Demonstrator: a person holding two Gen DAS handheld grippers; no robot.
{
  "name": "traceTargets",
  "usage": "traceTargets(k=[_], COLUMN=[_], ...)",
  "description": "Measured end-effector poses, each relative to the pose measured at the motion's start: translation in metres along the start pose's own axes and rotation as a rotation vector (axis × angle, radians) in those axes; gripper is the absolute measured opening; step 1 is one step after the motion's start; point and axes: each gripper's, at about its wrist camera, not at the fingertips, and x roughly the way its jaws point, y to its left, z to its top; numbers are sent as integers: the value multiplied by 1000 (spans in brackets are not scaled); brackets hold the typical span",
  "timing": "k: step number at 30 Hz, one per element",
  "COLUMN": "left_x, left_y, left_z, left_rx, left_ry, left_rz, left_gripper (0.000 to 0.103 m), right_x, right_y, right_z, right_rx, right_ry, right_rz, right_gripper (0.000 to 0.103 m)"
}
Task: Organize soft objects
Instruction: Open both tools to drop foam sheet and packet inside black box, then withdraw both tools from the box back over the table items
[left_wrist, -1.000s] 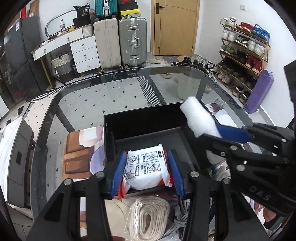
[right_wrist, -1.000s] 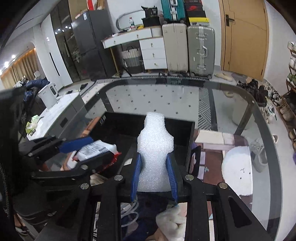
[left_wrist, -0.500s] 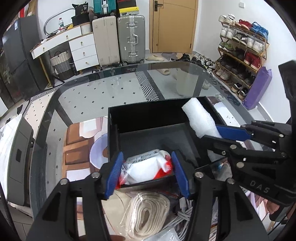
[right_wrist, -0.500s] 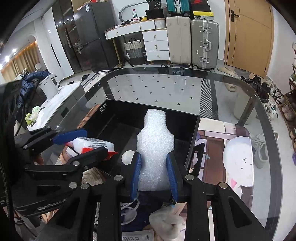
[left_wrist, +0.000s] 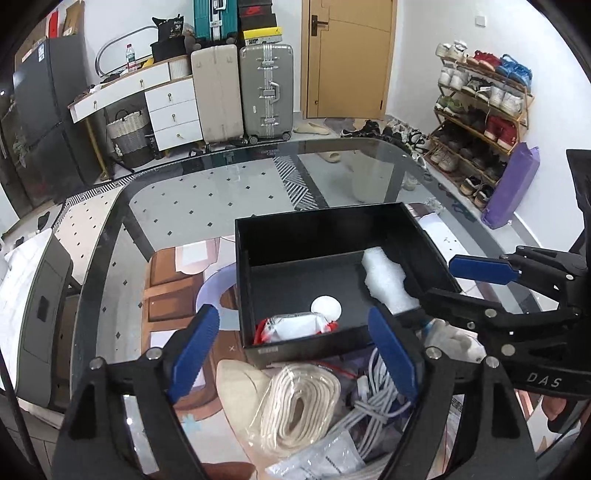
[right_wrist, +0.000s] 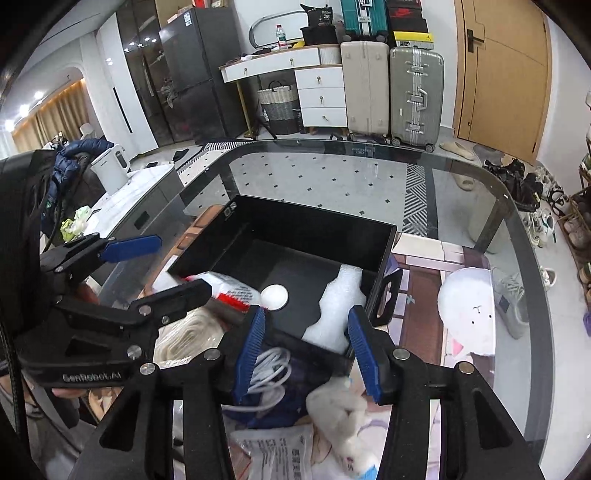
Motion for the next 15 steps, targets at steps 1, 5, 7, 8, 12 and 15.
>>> traceTargets(k=[1,5,7,8,12,15], left_x=[-1,-9,-18,-21,-28,-34], left_y=[0,-1,0,1,5,0], left_z=[-2,-12,-20,-22,-40,-59], left_rx=[8,31,45,49,38,54], left_ry=[-1,4,-12,-15,22,40], left_rz=[2,12,12,6,-21,-31], left_gripper=[85,87,87,87,87,88], right_x=[-3,-15,-20,-24,-29,-31], right_y=[1,5,7,8,13,17], right_z=[-2,-16,-24,-29,-50,-67], right_rx=[-4,-12,-17,-22,-31,-50], right_ry=[2,11,12,13,41,69], right_rz=[-6,-10,-10,-5,0,-20], right_gripper=[49,52,58,62,64,64])
